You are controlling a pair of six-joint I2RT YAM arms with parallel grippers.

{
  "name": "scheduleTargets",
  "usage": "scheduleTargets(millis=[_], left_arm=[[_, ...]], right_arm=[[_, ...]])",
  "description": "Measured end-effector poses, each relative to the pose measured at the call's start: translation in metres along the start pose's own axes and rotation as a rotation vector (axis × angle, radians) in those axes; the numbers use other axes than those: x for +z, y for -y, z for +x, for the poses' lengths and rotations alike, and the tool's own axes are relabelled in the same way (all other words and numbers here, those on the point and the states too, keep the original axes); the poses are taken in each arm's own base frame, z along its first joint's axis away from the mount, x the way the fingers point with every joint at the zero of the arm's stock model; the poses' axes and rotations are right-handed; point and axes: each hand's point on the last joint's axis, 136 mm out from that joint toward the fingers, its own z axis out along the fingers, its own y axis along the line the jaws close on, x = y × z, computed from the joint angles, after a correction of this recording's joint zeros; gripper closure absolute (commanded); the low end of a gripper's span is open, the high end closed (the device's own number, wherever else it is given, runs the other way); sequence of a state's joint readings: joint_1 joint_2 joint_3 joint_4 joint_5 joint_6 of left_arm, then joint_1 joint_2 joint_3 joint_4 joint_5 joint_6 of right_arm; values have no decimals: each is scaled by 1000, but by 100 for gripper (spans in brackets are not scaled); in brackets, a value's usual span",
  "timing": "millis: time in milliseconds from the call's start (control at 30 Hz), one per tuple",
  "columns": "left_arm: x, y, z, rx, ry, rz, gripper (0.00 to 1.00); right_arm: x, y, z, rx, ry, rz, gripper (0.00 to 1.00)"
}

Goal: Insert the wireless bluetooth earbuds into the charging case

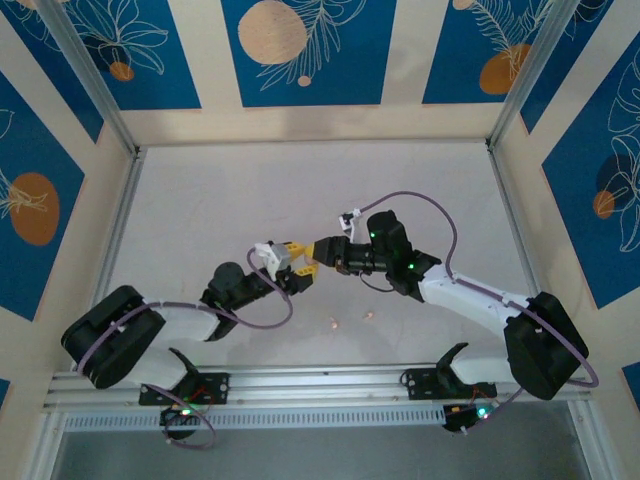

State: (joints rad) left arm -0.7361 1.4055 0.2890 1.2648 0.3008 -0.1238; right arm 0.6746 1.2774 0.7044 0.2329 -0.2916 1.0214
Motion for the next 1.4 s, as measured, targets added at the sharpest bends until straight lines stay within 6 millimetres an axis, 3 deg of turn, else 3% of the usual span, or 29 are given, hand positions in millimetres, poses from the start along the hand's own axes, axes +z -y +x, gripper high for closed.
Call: scheduleTargets(millis=[133,333,467,700,833,1100,1400], left_arm=[[0,1,-4,-12,19,3,73],[0,1,-5,-20,22,2,82],[-3,2,-6,-12,0,0,83],[-7,10,-19,72,-118,27,84],[-18,19,-23,143,-209,61,84],[-35,47,-2,162,-417,243,84],[-42,69,9,97,-508,393,84]], right_arm=[[1,-1,-1,-9,11,0,54],[1,-3,-4,-51,26,-5,39],[-6,-8,-2,-109,30,-2,35],[-48,-32,-12,-363,116,-11,34],[-65,-36,-4,-548,89,-8,37],[-75,-51,29,-850,-115,-98,46],[-64,-48,56,-947,-307,-176,50]])
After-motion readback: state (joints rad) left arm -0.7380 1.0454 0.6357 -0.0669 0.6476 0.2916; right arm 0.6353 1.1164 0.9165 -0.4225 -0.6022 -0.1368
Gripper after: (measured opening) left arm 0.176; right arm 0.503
